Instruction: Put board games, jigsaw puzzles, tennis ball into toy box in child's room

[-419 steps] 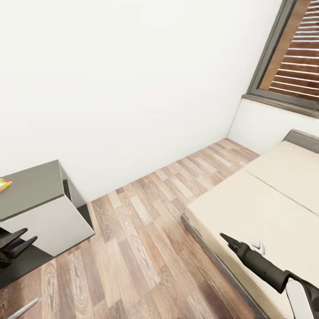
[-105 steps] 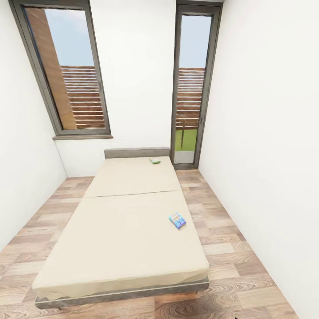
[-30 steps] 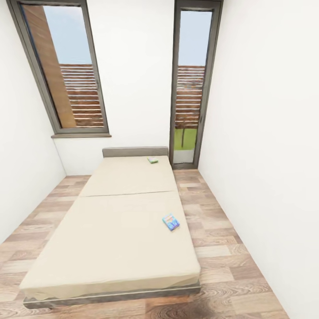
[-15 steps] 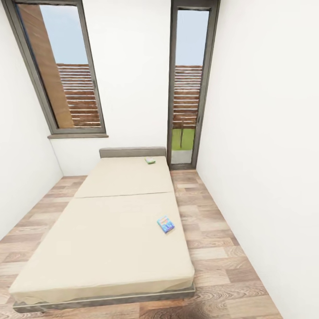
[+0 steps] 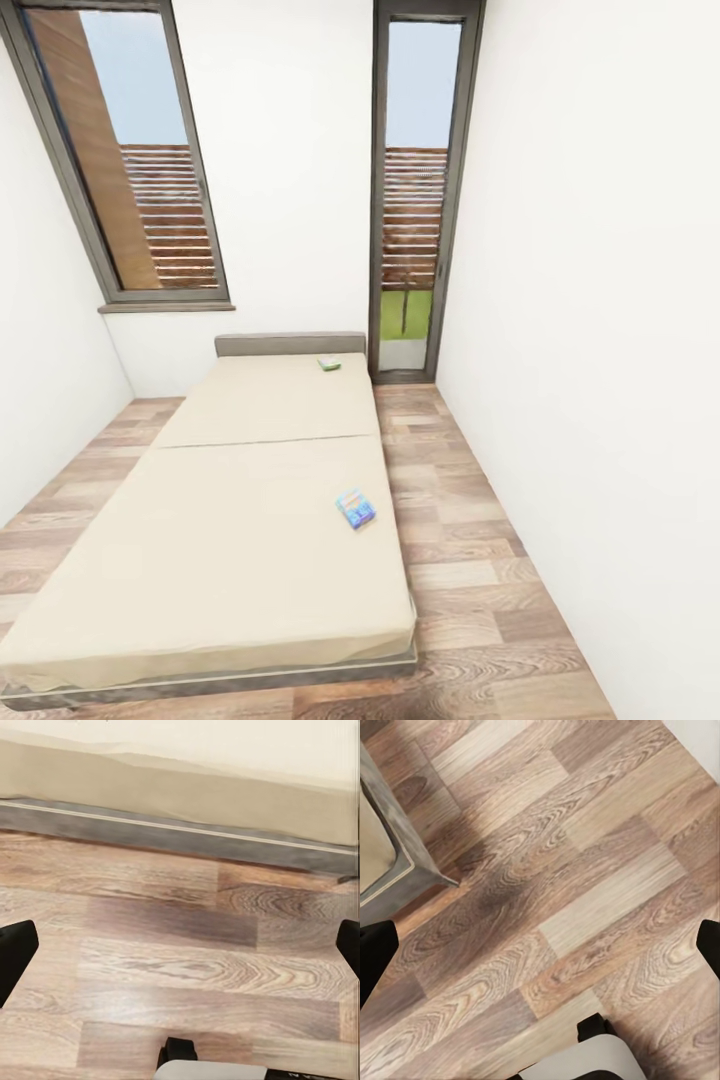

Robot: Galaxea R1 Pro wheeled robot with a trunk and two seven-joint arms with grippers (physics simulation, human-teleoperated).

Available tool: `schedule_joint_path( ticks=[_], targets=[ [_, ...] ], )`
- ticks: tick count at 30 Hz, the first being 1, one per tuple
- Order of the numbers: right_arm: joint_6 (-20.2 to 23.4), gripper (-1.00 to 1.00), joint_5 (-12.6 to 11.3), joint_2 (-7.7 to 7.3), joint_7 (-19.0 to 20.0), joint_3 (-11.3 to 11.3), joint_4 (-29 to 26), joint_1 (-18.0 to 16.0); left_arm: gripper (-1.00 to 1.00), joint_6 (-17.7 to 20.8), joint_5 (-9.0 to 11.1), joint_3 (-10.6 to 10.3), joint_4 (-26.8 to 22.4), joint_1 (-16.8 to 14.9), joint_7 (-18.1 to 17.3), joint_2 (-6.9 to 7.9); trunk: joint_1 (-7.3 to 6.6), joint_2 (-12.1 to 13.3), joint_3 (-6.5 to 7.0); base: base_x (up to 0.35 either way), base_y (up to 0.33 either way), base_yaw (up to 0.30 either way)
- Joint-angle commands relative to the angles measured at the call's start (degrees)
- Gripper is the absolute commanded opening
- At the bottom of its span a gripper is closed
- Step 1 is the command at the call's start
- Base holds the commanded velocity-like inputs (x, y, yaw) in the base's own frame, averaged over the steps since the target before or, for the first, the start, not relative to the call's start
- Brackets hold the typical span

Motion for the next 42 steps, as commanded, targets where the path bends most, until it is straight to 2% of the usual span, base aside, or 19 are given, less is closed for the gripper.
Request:
schedule_joint_path(
  ticks=[1, 18, 20, 21, 22, 26, 34, 42],
  targets=[
    [0.32, 1.00, -0.42, 0.02, 0.31, -0.17, -0.07, -0.04, 1.00, 0.01, 0.45, 0.20, 0.04, -0.06, -0.46, -0.02, 0.04, -0.12, -0.12, 0.088, -0.118, 0.000],
    [-0.11, 1.00, -0.58, 0.12, 0.98, 0.03, -0.07, -0.01, 1.00, 0.01, 0.48, 0.18, 0.04, -0.04, -0.46, 0.00, 0.04, -0.12, -0.12, 0.152, -0.159, 0.000],
    [-0.13, 1.00, -0.59, 0.12, 0.97, 0.65, -0.09, -0.01, 1.00, 0.01, 0.47, 0.19, 0.04, -0.06, -0.46, 0.00, 0.04, -0.12, -0.12, 0.147, -0.117, 0.000],
    [-0.10, 1.00, -0.59, 0.12, 0.79, 2.26, -0.13, 0.02, 1.00, 0.01, 0.46, 0.20, 0.04, -0.06, -0.46, -0.02, 0.04, -0.12, -0.12, 0.039, -0.031, 0.000],
    [-0.08, 1.00, -0.59, 0.12, 0.71, 2.90, -0.14, 0.02, 1.00, 0.01, 0.47, 0.20, 0.04, -0.07, -0.46, -0.02, 0.04, -0.12, -0.12, 0.025, -0.020, 0.000],
    [-0.20, 1.00, -0.59, 0.12, 0.59, 3.87, -0.15, 0.02, 1.00, 0.01, 0.47, 0.20, 0.04, -0.10, -0.46, -0.01, 0.04, -0.12, -0.12, 0.013, -0.010, 0.000],
    [-0.31, 1.00, -0.59, 0.12, 0.67, 4.22, -0.15, 0.02, 1.00, 0.01, 0.47, 0.20, 0.04, -0.10, -0.46, -0.02, 0.04, -0.12, -0.12, 0.028, -0.030, 0.000],
    [-0.32, 1.00, -0.59, 0.12, 0.68, 4.31, -0.15, 0.01, 1.00, 0.08, 0.48, 0.13, 0.04, -0.08, -0.46, -0.02, 0.04, -0.12, -0.12, 0.187, -0.181, 0.000]
  ],
)
